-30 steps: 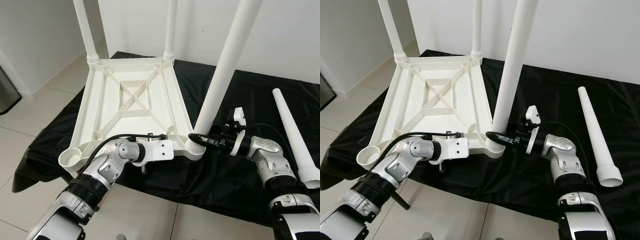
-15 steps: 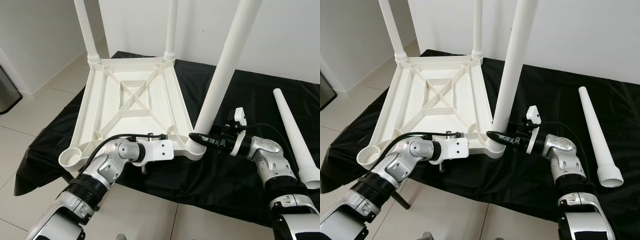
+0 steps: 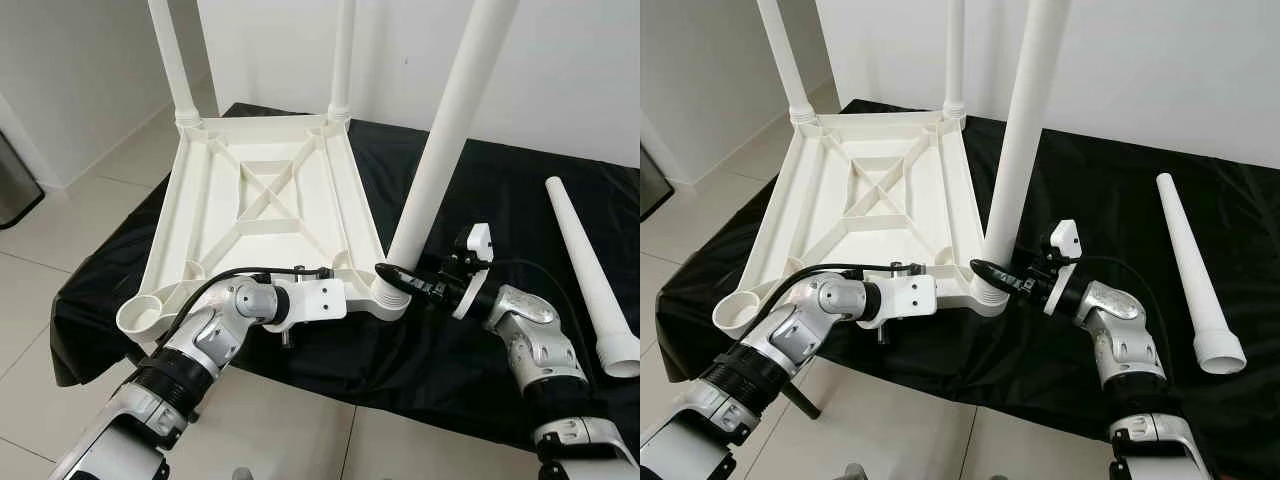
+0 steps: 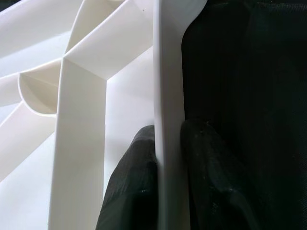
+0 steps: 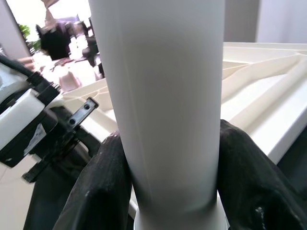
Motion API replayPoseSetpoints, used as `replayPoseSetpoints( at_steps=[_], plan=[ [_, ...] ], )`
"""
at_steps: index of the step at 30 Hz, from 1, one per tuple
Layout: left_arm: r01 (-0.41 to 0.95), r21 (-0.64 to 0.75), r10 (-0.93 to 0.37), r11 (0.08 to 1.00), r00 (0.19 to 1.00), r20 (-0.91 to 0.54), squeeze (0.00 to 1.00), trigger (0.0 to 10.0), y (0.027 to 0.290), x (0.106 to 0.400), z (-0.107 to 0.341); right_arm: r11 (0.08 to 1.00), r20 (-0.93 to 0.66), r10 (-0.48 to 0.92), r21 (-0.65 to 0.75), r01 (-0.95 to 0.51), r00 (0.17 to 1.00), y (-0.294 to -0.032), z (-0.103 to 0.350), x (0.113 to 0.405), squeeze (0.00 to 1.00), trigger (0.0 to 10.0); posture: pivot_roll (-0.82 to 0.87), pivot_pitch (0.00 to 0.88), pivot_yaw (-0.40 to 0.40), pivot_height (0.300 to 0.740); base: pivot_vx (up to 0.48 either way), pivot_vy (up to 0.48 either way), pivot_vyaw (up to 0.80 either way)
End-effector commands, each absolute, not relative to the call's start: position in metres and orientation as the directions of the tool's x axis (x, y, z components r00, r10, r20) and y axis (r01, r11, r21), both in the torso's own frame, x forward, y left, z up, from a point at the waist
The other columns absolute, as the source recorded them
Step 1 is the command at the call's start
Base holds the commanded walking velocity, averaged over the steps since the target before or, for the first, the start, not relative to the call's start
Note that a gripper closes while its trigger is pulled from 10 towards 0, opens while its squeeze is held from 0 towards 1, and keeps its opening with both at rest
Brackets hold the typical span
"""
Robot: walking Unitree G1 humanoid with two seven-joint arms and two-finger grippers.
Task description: Building children table
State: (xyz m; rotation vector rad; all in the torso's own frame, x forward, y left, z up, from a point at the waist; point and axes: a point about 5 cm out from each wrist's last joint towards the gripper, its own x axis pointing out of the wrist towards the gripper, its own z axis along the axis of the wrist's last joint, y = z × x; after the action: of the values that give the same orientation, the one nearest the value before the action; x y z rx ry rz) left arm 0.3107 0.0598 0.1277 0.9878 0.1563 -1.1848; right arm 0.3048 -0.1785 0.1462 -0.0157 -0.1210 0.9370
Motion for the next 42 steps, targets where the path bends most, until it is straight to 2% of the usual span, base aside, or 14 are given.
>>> replayPoseSetpoints(
  at_steps=[1,17,28,35,40,41,42],
  plan=[
    [0.815,0.578,-0.694,0.041,0.44,-0.57,0.0,10.0,0.059,0.312,0.13,0.586,0.177,0.804,-0.075,-0.807,0.567,-0.165,0.159,0.3,0.0,0.0,-0.03,0.005,-0.019,0.74,0.0,0.0,0.0],
    [0.816,0.576,-0.696,0.044,0.439,-0.569,0.0,10.0,0.058,0.311,0.128,0.74,0.213,0.664,-0.052,-0.67,0.717,-0.143,0.162,0.281,0.0,0.0,-0.04,0.0,-0.034,0.74,0.0,0.0,0.0],
    [0.816,0.577,-0.695,0.047,0.441,-0.567,0.0,10.0,0.057,0.31,0.126,0.877,0.208,0.469,0.006,-0.481,0.858,-0.115,0.16,0.269,0.0,0.0,-0.03,0.0,-0.047,0.74,0.0,0.0,0.0],
    [0.816,0.576,-0.693,0.051,0.443,-0.568,0.0,10.0,0.057,0.309,0.126,0.917,0.177,0.39,0.013,-0.398,0.904,-0.105,0.155,0.263,0.0,0.0,-0.02,0.0,-0.051,0.74,0.0,0.0,0.0],
    [0.816,0.576,-0.691,0.051,0.445,-0.57,0.0,10.0,0.058,0.309,0.126,0.919,0.167,0.39,-0.012,-0.393,0.906,-0.103,0.156,0.262,0.0,0.0,-0.02,0.0,-0.051,0.74,0.0,0.0,0.0],
    [0.816,0.575,-0.691,0.051,0.445,-0.57,0.0,10.0,0.058,0.309,0.126,0.917,0.16,0.395,-0.009,-0.399,0.905,-0.102,0.156,0.261,0.0,10.0,-0.03,0.0,-0.051,0.74,0.0,0.0,0.0],
    [0.816,0.575,-0.691,0.051,0.445,-0.57,0.0,10.0,0.058,0.309,0.126,0.917,0.16,0.395,-0.009,-0.399,0.905,-0.102,0.156,0.261,0.0,10.0,-0.03,0.0,-0.051,0.74,0.0,0.0,0.0]
  ],
)
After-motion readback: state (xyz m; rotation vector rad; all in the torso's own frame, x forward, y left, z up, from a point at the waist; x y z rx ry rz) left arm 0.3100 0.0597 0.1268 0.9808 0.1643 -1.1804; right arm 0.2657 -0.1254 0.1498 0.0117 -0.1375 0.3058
